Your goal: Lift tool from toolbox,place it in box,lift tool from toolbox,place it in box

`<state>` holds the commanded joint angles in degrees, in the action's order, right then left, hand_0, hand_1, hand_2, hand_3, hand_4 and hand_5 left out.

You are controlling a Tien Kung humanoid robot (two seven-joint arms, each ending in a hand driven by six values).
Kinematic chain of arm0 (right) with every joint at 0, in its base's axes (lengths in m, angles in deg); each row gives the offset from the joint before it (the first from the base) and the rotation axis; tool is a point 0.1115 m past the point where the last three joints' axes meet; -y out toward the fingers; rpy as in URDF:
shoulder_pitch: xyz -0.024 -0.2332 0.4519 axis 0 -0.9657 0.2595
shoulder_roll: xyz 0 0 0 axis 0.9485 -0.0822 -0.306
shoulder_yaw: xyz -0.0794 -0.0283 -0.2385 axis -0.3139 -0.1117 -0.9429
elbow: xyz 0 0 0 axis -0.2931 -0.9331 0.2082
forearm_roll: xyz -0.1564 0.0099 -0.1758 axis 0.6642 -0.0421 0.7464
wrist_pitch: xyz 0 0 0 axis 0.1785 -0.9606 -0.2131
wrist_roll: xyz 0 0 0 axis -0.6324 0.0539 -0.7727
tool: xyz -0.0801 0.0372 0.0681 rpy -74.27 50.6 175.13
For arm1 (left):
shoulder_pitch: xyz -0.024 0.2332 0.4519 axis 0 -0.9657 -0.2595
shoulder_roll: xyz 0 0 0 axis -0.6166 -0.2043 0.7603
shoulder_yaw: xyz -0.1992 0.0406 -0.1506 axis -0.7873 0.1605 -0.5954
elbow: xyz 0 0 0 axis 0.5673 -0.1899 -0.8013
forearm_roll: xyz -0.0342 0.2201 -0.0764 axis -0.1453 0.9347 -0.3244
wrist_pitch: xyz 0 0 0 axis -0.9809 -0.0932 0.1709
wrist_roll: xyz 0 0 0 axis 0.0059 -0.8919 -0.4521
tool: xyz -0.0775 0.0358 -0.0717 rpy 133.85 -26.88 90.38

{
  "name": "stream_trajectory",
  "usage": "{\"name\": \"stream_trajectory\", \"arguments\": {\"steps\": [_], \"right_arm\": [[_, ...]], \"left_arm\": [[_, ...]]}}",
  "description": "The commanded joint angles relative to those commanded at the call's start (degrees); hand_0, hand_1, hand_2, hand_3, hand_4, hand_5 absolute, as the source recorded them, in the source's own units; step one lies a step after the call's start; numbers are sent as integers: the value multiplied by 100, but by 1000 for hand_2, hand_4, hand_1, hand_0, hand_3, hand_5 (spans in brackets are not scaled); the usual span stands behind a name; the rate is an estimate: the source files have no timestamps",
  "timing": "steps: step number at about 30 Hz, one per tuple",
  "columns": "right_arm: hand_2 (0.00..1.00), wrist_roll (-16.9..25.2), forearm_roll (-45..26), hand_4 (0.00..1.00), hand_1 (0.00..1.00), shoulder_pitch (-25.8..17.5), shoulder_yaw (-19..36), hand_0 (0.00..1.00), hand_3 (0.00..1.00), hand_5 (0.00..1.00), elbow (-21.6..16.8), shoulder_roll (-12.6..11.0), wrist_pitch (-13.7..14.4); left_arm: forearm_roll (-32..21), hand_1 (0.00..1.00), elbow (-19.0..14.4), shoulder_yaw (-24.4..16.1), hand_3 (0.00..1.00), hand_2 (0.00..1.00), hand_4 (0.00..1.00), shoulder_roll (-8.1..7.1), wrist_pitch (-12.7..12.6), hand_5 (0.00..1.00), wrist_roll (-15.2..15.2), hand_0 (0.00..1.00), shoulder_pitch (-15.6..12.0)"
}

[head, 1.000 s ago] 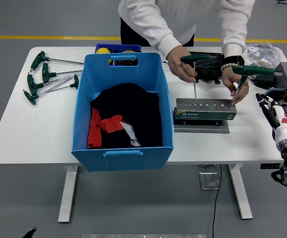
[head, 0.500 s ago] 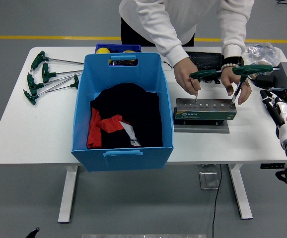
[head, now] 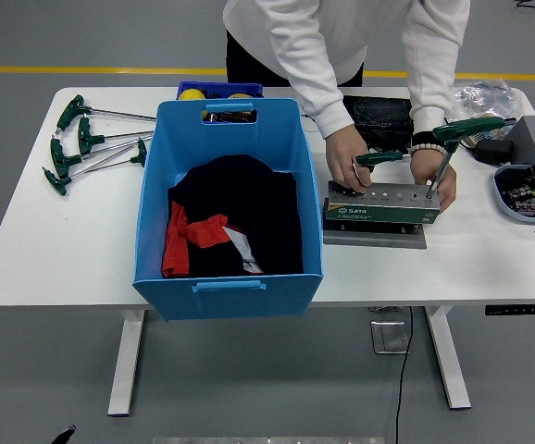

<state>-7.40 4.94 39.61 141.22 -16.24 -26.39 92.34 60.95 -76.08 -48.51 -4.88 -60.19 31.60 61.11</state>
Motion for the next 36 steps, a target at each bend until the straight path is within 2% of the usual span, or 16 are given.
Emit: {"name": "stream_trajectory", "arguments": {"steps": [2, 5, 8, 10, 14, 17, 20, 21, 22, 24, 28, 32, 34, 35, 36], "right_arm": [[836, -163, -16, 998, 821, -130, 173, 866, 848, 998, -169, -65, -259], [832, -526, 91, 998, 818, -393, 575, 859, 841, 998, -459, -161, -796], [832, -749, 392, 998, 818, -626, 983, 859, 841, 998, -743, -181, -1163], [832, -809, 587, 998, 818, -747, 1230, 859, 841, 998, -909, -166, -1259], [833, -823, 1244, 998, 821, -894, 1639, 859, 842, 998, -1130, -98, -1262], [832, -785, 1542, 998, 821, -942, 1741, 861, 844, 998, -1223, -35, -1204], [832, -737, 1654, 998, 821, -960, 1749, 861, 844, 998, -1255, 40, -1136], [832, -721, 1678, 998, 821, -965, 1751, 861, 844, 998, -1259, 61, -1116], [832, -708, 1690, 998, 821, -972, 1753, 861, 844, 998, -1265, 72, -1101], [832, -680, 1680, 998, 820, -998, 1751, 859, 843, 998, -1280, 64, -1069], [832, -655, 1617, 998, 820, -1058, 1696, 859, 843, 998, -1282, -57, -1011], [830, -616, 1561, 998, 819, -1054, 1687, 858, 839, 998, -1268, -134, -967], [830, -596, 1540, 998, 819, -1005, 1702, 858, 839, 998, -1166, -35, -908], [828, -594, 1529, 998, 818, -991, 1689, 858, 840, 998, -1136, -1, -903], [828, -591, 1520, 998, 818, -983, 1677, 858, 840, 998, -1120, 16, -900]], "left_arm": [[-1, 842, -3, 14, 760, 814, 747, 7, 6, 622, 3, 777, 5], [19, 842, -17, 67, 772, 814, 749, 19, 30, 620, 16, 778, 26], [18, 842, -29, 139, 772, 814, 749, 24, 43, 620, 48, 778, 58], [-108, 842, -21, 229, 772, 814, 749, 30, 29, 620, 109, 778, 74], [-719, 842, -4, 690, 773, 815, 751, 39, -58, 621, 442, 780, 86], [-1393, 848, -37, 1276, 769, 821, 751, 25, -119, 621, 849, 796, 49], [-2135, 848, -105, 1998, 769, 821, 751, 26, -65, 621, 1456, 796, -13], [-2395, 848, -122, 2142, 769, 821, 751, 37, -63, 621, 1610, 796, -28], [-2619, 848, -129, 2096, 769, 821, 751, 49, -56, 621, 1692, 796, -33], [-2879, 846, -127, 1920, 770, 843, 750, 83, 14, 619, 1736, 787, -25], [-2861, 846, -123, 1764, 770, 843, 750, 180, 354, 619, 1682, 787, -63], [-2714, 835, -163, 2164, 780, 832, 751, 175, 680, 621, 1520, 781, -82], [-2858, 835, -171, 2351, 780, 832, 751, 156, 739, 621, 1433, 781, -73], [-2887, 853, -126, 2379, 809, 873, 750, 162, 747, 620, 1404, 793, -86], [-3036, 853, -59, 2463, 809, 873, 750, 172, 820, 620, 1352, 793, -87]]}}
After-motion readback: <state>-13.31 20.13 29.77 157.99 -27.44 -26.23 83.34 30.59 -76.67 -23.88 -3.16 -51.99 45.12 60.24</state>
